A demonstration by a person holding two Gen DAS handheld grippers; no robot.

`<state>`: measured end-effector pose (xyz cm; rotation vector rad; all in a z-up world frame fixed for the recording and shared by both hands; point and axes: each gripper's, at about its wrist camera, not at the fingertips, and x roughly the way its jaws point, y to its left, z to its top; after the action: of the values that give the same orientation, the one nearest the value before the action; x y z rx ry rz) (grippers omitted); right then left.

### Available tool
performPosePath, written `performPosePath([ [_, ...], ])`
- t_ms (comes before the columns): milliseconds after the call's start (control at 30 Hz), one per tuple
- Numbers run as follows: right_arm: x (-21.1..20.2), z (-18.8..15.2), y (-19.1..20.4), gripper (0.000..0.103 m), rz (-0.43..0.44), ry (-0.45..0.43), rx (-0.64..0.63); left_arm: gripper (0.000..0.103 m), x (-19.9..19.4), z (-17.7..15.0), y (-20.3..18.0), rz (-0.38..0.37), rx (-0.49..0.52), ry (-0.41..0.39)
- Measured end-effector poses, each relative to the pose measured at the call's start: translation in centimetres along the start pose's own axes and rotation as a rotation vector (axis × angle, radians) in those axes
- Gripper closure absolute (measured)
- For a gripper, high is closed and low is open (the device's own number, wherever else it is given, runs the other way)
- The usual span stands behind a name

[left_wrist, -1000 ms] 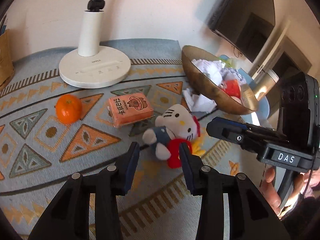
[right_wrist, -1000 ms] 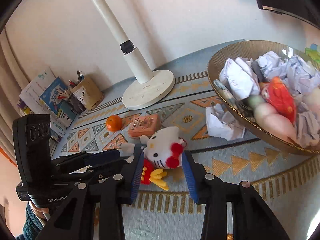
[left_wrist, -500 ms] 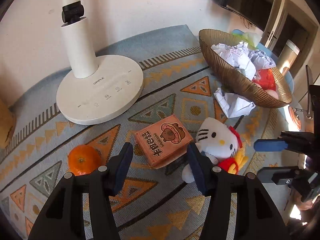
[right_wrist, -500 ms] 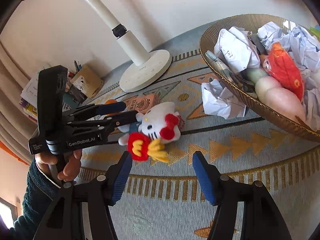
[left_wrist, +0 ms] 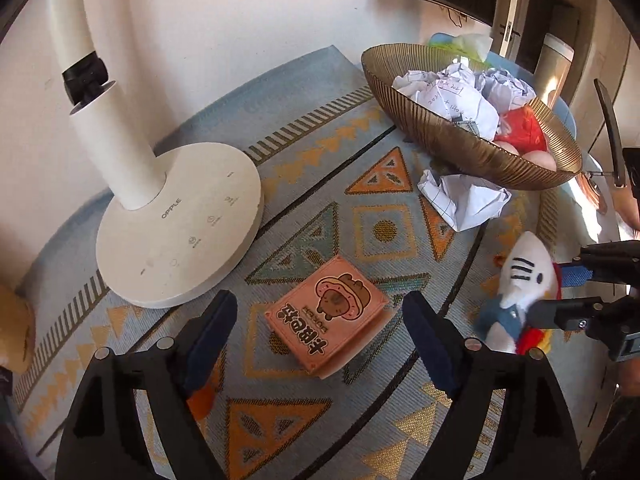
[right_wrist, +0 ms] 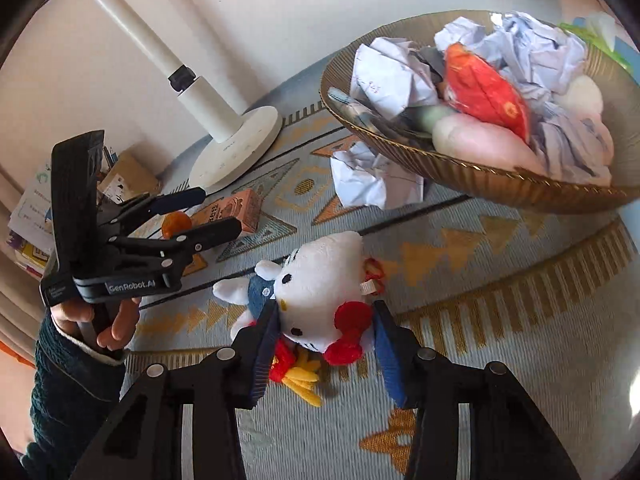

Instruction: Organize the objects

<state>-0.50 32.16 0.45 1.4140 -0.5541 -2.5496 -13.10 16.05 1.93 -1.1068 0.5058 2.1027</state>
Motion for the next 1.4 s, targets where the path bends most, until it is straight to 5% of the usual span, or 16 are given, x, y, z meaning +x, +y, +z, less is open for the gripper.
performPosePath([
  [200, -1.3, -1.5, -1.0, 0.059, 0.027, -0.031, -0.025, 0.019, 0.8, -0.6, -2.5, -0.105, 0.063, 0.075],
  [333, -1.2, -2.0, -1.3, 0.058, 0.057, -0.048, -0.030, 0.020, 0.7, -1.1, -4.3, -0.035, 0.082, 0.066],
  [467, -1.4, -2.4, -1.5, 0.056, 0.077, -0.043, -0.035, 0.055, 0.3, -0.8, -4.5, -0.023, 0.005, 0.028],
  [567, -1.6, -2.8, -1.6, 0.055, 0.096, -0.034, -0.043, 0.059, 0.2, -1.0, -5.3, 0.037, -0.014, 0.006],
  [733, -2.1, -3.6, -1.6, 0.038, 0.155, -0.014, -0.080, 0.060, -2.7, -3.5, -6.0, 0.078, -0.151, -0.039],
  [1067, -2.6, -4.9, 0.1, 0.024, 0.108, -0.002, -0.181, 0.060, -7.6, -12.2, -4.5, 0.175, -0.498, -0.146],
  [1167, -2.4, -4.9, 0.3, 0.019, 0.113, -0.004, -0.171, 0.060, -7.7, -12.0, -3.5, 0.188, -0.542, -0.197],
  [1400, -2.4, -5.3, 1.0, 0.014, 0.082, 0.001, -0.184, 0.060, -7.4, -12.0, -4.1, 0.213, -0.520, -0.183],
])
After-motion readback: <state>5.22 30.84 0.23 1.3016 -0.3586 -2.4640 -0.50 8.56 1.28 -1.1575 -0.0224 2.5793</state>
